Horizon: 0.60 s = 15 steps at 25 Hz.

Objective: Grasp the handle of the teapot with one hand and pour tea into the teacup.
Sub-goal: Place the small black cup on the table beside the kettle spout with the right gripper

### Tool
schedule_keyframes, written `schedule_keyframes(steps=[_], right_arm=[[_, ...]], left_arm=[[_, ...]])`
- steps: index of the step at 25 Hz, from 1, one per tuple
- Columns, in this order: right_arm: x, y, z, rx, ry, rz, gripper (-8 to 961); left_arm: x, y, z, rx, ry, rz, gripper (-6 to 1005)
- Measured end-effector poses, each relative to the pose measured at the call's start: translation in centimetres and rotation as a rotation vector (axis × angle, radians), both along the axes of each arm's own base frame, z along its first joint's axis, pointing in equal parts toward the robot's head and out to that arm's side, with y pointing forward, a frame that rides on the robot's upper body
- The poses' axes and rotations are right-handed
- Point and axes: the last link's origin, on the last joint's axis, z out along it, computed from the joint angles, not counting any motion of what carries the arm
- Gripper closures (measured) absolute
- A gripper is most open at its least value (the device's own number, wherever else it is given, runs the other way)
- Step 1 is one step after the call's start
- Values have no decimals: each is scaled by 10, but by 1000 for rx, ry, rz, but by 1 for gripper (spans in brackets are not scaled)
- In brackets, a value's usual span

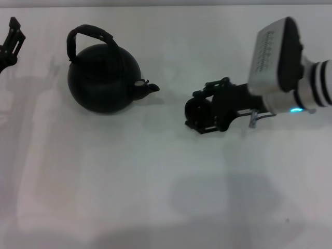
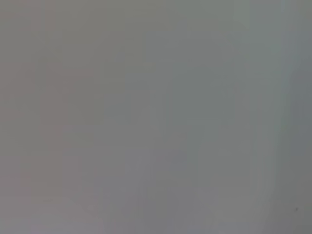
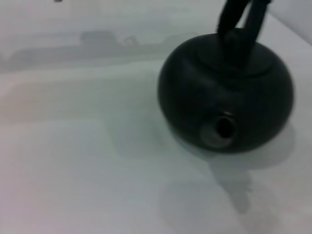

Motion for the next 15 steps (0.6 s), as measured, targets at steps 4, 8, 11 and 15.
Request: schedule_keyframes(steps=[4, 8, 11, 15], right_arm=[[-6, -3, -10, -21, -21, 37, 190], [-8, -5, -16, -24, -32, 51, 187], [-9, -6, -19, -21, -30, 54, 185], [-9, -8, -24, -10, -32, 58, 182]], left_arm=[[-2, 0, 0, -4, 2, 7, 111], [-3, -1, 0, -4, 5, 10, 111], [-2, 0, 0, -4, 8, 9, 111], [-2, 0, 0, -5, 7, 7, 111]])
